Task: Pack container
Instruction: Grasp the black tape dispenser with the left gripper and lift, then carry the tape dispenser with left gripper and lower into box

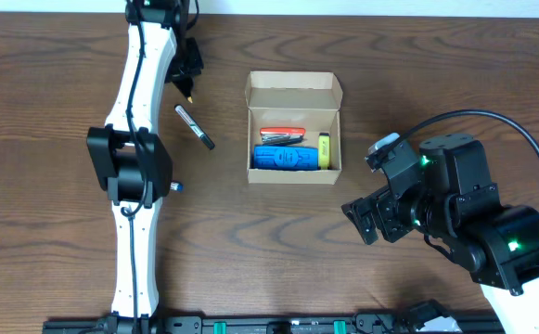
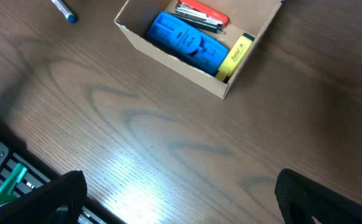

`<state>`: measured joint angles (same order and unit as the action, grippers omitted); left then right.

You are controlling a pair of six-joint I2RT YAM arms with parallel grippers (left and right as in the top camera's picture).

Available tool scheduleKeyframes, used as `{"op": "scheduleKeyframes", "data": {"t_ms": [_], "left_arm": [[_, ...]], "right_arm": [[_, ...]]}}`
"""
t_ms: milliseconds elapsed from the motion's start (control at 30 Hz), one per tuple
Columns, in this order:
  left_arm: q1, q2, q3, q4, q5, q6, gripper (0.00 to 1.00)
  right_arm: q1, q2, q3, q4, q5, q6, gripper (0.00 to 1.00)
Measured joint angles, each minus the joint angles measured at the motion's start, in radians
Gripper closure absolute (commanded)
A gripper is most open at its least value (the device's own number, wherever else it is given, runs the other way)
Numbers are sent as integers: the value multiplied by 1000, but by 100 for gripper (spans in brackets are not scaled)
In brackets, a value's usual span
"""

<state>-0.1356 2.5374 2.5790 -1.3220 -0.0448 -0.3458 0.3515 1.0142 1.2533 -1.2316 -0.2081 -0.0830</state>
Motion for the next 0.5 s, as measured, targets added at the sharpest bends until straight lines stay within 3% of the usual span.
{"op": "scheduleKeyframes", "data": {"t_ms": [133, 500], "left_arm": [[-51, -43, 37, -80, -7, 64, 90], [-288, -306, -5, -130, 16, 165, 91]], "right_arm": [[0, 0, 0, 0, 0, 0, 1], [0, 0, 0, 0, 0, 0, 1]]}}
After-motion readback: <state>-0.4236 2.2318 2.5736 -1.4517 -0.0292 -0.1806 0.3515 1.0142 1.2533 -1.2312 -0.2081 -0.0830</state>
